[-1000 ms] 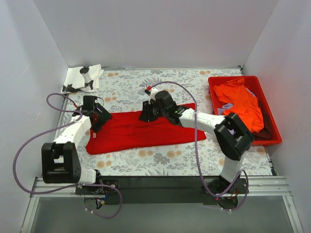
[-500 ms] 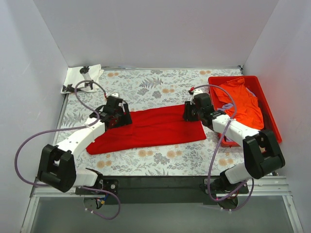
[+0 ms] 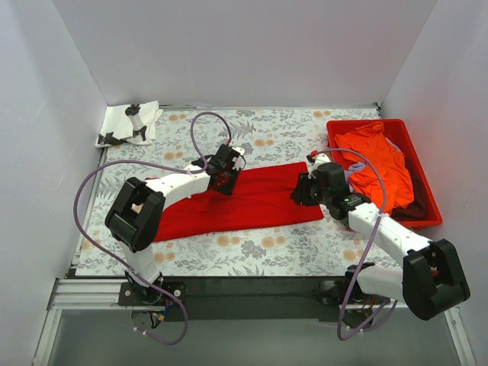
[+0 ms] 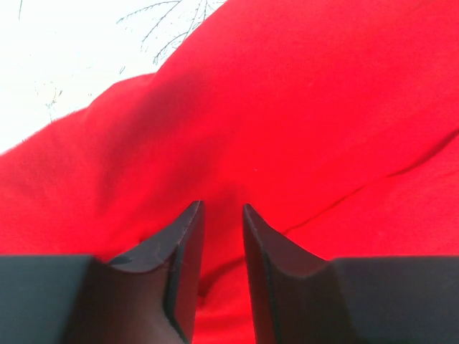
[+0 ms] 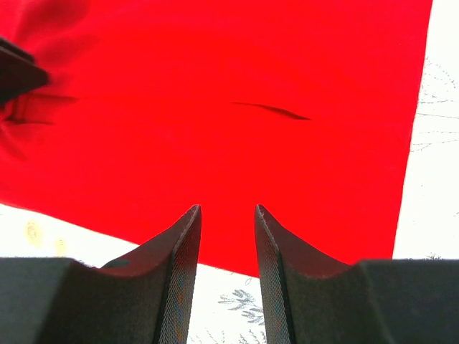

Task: Fold and stack the t-shirts
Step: Fold the tshirt

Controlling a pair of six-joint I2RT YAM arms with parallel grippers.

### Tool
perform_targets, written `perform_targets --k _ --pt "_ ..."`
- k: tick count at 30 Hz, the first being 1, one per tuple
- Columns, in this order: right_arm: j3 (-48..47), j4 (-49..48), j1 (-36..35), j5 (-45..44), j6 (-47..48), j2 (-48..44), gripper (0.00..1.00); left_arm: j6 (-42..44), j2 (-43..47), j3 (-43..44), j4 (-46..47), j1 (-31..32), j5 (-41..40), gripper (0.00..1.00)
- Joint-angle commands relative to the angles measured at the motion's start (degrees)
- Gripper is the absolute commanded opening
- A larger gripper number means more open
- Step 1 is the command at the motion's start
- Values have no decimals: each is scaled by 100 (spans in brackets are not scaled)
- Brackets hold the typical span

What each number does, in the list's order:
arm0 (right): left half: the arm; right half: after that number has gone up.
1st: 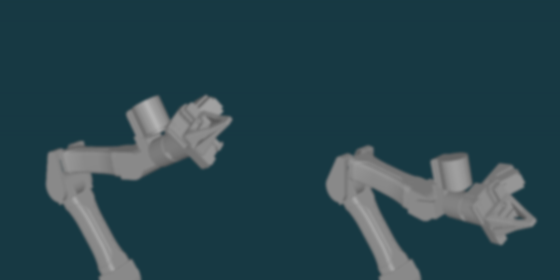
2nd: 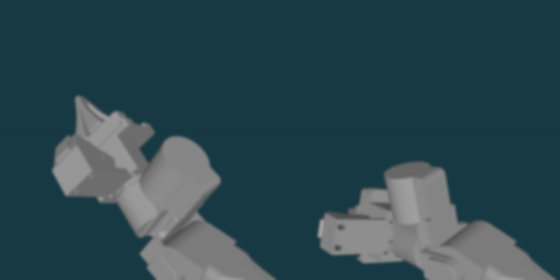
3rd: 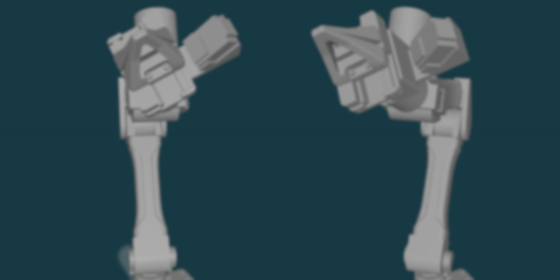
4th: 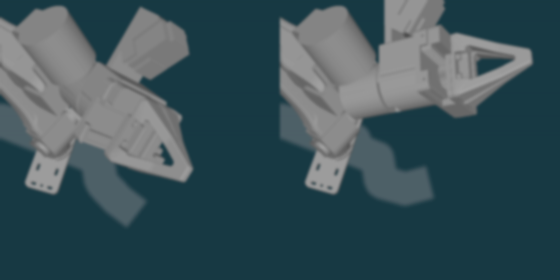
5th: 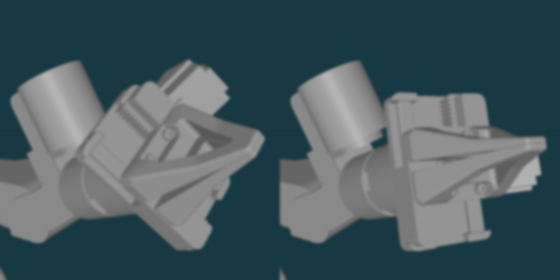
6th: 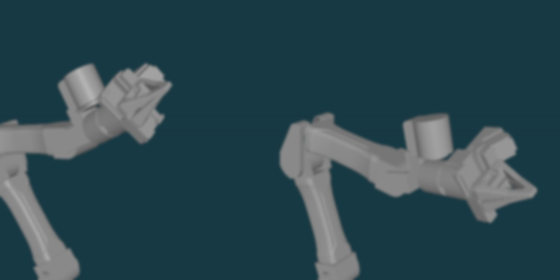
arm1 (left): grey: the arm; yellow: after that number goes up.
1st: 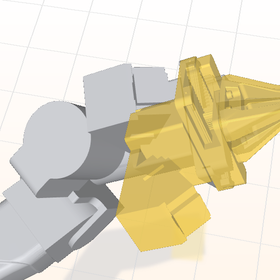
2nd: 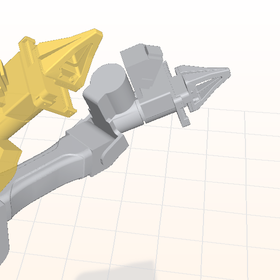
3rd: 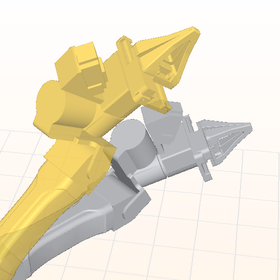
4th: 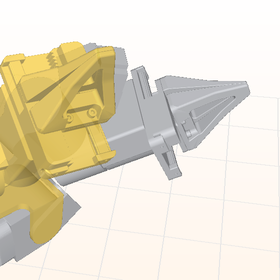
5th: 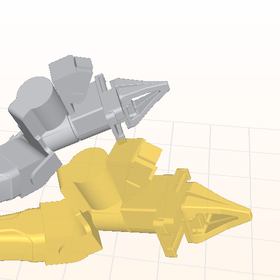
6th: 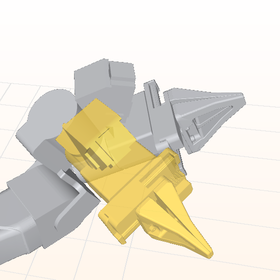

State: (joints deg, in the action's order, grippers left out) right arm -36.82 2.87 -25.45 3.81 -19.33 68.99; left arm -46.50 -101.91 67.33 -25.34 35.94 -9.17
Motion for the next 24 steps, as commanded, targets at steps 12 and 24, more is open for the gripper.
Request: perform_targets --k 12,24 --pt "254 -138 93 40 -114 -518 42 1117 -259 -1 91 413 -225 34" --pt "333 -129 119 76 -132 -518 42 1249 -497 70 117 484 -516 27"
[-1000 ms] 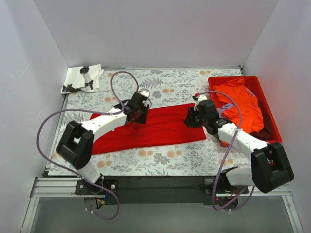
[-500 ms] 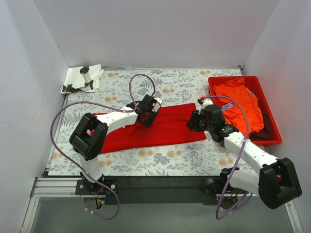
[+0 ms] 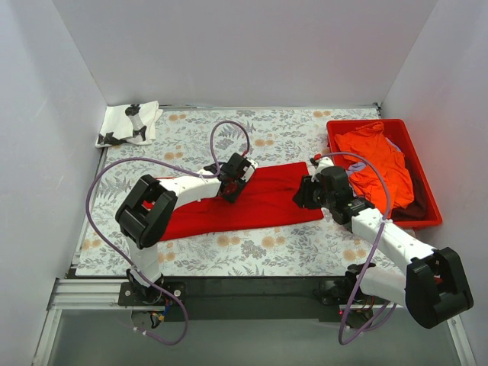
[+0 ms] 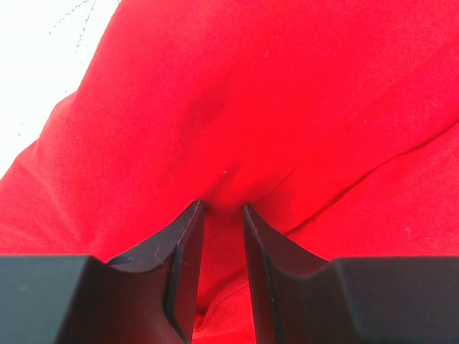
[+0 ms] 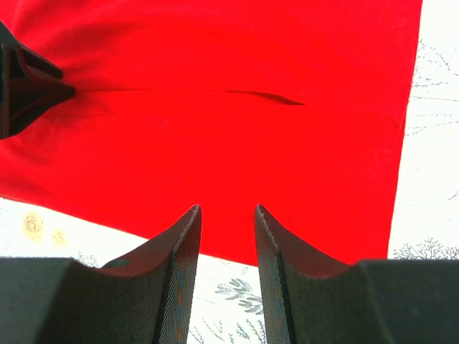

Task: Fold and stack the t-shirts
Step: Fold the tshirt

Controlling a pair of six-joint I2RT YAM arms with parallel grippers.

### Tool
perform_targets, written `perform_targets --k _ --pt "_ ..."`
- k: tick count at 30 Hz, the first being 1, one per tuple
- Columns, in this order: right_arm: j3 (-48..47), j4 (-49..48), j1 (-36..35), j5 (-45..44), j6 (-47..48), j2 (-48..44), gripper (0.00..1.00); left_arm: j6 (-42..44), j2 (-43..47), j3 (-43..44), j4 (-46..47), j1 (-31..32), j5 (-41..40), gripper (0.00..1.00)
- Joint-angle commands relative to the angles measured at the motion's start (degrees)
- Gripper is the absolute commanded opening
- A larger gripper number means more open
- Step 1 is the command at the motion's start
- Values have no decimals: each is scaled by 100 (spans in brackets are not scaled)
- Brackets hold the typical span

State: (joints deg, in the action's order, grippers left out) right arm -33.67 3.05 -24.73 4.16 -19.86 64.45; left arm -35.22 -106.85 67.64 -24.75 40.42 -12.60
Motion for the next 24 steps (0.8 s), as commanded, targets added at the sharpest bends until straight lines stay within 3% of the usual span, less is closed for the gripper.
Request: perform_targets --k 1,14,20,24 --pt "18 -155 56 49 -71 -64 42 121 -3 30 58 44 -199 27" --pt "62 -155 65 76 -80 -99 42 147 182 276 -196 159 -287 4" --pt "71 -156 74 137 -80 -55 42 103 182 329 -328 176 -260 6" --pt "80 -156 74 137 -89 -90 42 86 129 373 -443 168 -164 0"
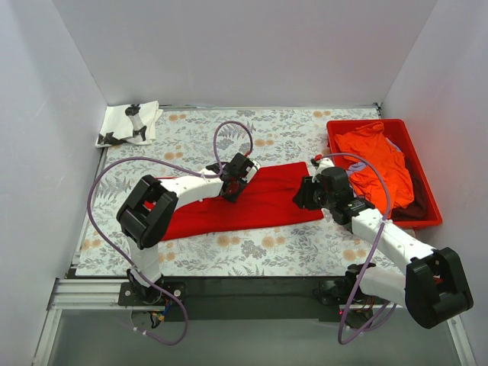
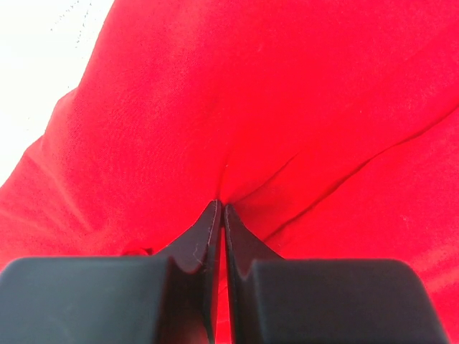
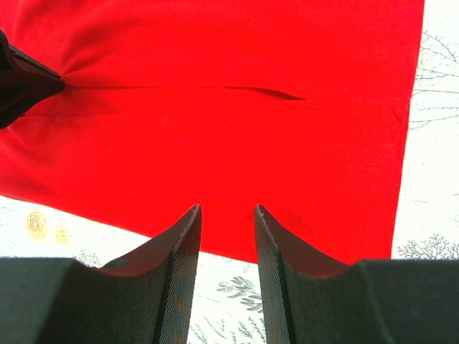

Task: Fold and stack the t-shirts
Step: Fold the tshirt

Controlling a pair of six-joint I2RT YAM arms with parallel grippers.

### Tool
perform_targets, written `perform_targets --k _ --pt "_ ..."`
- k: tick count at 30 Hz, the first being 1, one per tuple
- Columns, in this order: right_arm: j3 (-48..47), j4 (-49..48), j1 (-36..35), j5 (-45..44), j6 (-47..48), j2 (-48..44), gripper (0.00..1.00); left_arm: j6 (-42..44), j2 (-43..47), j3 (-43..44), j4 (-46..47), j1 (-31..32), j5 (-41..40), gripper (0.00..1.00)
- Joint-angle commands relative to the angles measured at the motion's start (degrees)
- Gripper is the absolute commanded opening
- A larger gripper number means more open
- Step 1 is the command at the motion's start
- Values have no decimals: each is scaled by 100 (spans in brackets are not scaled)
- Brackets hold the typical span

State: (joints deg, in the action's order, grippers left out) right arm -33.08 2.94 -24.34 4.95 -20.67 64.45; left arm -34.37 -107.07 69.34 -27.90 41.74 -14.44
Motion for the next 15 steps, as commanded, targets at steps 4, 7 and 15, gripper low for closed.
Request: perform_targets --k 4,7,15 --pt "12 -145 34 50 -16 -81 42 27 265 150 -146 80 90 0" --pt "-102 -153 43 32 1 41 42 1 379 53 -154 98 160 0" --pt "-576 -450 52 15 -288 744 42 -96 441 -114 -102 107 161 0"
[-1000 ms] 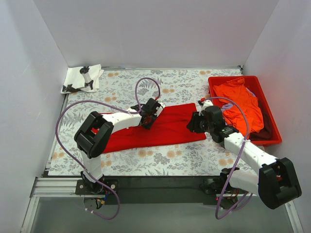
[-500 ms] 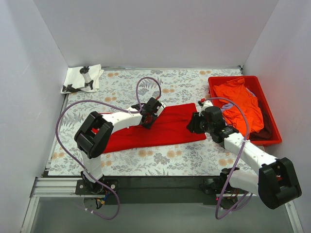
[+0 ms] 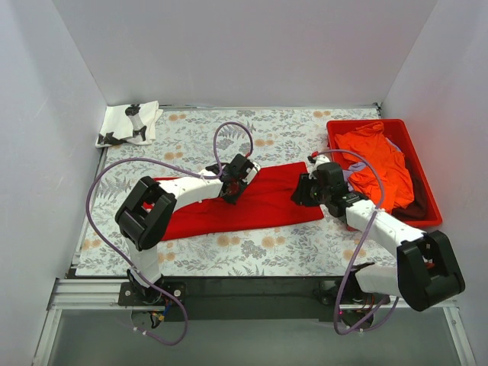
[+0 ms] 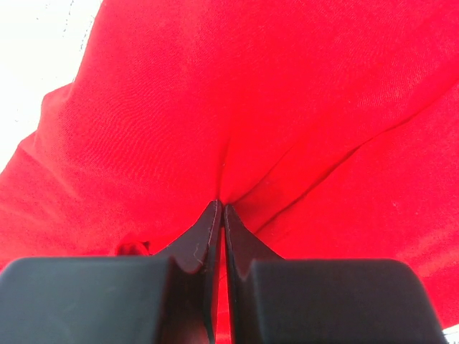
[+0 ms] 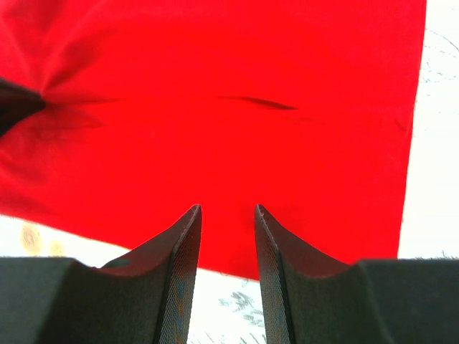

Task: Fold and stack the t-shirts
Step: Fold the tshirt

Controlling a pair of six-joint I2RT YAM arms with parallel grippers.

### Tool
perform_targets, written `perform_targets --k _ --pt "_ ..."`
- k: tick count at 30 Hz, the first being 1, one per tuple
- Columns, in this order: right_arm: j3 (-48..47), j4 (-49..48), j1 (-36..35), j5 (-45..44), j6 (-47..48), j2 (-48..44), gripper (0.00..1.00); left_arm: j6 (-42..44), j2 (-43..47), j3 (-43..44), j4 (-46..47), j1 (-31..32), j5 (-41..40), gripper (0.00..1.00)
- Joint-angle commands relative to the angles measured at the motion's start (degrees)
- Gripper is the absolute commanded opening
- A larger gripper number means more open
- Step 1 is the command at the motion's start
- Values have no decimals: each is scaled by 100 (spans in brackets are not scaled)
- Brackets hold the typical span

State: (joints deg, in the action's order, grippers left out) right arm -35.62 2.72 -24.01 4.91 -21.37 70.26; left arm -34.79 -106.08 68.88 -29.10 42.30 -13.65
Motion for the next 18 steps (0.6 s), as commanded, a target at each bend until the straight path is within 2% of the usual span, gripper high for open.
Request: perform_targets --k 1,7,18 --pt "-341 -517 19 36 -428 285 42 -63 351 -85 36 50 73 0" --pt "-437 -1106 28 -86 -1394 874 42 -90 246 -42 150 50 -67 0" --pt "-385 -2047 116 -368 -2468 1639 42 -90 211 -50 265 50 -85 0"
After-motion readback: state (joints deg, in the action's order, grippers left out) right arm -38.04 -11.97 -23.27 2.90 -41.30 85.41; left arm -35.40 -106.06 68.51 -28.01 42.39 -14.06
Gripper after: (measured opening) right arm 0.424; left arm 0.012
